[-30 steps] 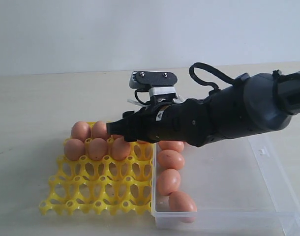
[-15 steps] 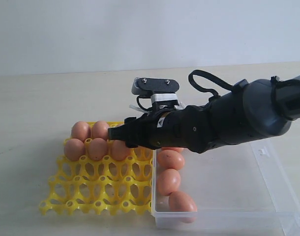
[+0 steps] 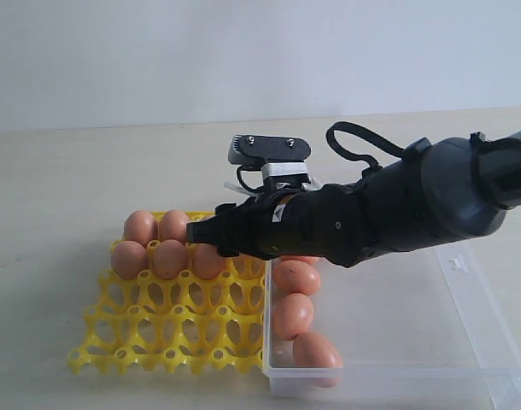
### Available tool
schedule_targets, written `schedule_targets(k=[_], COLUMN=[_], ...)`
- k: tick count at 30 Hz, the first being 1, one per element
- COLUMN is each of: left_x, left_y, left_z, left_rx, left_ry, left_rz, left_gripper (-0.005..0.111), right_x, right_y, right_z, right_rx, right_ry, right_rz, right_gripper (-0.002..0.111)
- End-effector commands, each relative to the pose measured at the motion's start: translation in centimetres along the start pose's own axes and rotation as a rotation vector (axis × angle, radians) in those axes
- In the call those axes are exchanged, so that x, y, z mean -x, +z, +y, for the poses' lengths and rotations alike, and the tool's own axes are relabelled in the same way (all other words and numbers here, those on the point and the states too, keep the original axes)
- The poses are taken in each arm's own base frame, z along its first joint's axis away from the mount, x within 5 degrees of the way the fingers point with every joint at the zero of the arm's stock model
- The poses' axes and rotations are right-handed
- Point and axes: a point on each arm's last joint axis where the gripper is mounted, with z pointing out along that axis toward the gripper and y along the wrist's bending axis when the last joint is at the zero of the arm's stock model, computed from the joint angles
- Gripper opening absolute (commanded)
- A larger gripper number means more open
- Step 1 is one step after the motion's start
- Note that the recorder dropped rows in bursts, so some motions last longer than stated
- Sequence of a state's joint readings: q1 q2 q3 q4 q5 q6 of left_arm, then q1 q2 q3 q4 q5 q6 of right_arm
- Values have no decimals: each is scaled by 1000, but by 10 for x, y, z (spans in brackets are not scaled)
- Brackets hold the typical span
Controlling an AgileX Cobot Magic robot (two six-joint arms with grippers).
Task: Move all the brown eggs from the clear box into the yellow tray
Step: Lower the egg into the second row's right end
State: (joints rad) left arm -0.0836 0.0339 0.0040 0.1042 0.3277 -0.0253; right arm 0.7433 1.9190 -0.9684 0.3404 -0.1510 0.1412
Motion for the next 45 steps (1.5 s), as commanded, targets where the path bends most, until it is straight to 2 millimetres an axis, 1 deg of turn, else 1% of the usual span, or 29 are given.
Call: schedule_targets(k=[1,6,12,15,17,20,22,33,39,45], left_x=[2,2,2,2,2,2,2,2,2,2], left_y=[0,0,0,0,0,0,0,0,0,0], left_z=[0,0,0,0,0,0,0,0,0,0], left_rx=[-8,-8,-8,-8,-8,-8,-8,-8,-8,-8], left_ry=[-5,-5,-5,-5,-5,-5,-5,-5,-5,-5], left_rz=[-14,-14,-14,-14,-14,-14,-14,-14,-14,-14], left_gripper=[0,0,0,0,0,0,0,0,0,0], right_x=[0,-1,-11,-11,-11,-10,-10,-9,-9,-9], right_y=[0,0,-1,-1,-1,-1,-1,-1,-1,-1], right_z=[1,0,-4,-4,-4,-2,-1,-1,-1,-1], right_rx=[13,11,7,8,8,15,16,18,18,18], right_ry=[2,6,0,-2,-5,-8,-8,-8,-8,-8], right_rz=[-15,-11,-25,-30,-30,-40,-48,-55,-55,-55], right_gripper=[27,29,29,29,32,40,44,44,54,57])
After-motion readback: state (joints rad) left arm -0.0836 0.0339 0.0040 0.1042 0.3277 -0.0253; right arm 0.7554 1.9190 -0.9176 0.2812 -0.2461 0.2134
